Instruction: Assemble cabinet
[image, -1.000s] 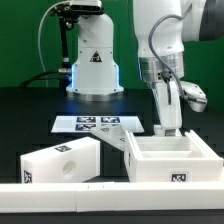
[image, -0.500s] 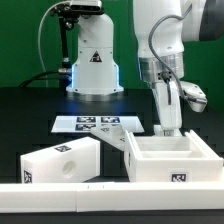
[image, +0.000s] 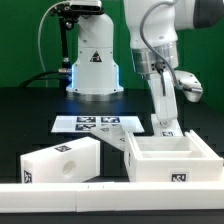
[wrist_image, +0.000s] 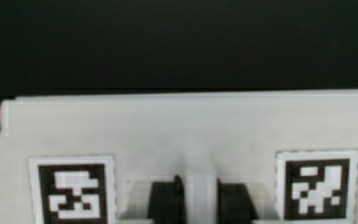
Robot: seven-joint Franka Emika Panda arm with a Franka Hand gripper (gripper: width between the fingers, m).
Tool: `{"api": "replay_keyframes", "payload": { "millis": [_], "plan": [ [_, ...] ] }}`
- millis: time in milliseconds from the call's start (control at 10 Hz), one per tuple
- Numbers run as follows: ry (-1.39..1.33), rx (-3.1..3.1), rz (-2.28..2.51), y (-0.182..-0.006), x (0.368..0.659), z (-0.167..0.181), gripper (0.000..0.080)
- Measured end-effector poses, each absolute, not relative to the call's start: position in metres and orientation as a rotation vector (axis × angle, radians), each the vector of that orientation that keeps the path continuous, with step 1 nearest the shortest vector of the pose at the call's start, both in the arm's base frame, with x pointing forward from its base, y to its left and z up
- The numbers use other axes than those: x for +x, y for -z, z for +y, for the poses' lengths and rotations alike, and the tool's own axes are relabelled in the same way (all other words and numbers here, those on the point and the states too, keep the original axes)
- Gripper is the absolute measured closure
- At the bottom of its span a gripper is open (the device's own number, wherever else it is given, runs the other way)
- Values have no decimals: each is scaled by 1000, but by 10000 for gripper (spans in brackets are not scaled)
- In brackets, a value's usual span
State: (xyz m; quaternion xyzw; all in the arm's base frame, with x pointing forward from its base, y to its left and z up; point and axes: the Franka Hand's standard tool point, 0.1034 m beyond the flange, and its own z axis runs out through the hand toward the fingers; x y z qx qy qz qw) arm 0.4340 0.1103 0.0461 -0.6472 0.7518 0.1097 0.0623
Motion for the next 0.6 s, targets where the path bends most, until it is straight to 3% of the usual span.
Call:
{"api": "replay_keyframes", "payload": {
  "millis": [200,500,600],
  "plan": [
    [-326,-1972,2260,-62,436,104,732],
    [-279,-1945,2250,-51,436,95,732],
    [-344,-1976,2253,-54,436,101,732]
  ]
}}
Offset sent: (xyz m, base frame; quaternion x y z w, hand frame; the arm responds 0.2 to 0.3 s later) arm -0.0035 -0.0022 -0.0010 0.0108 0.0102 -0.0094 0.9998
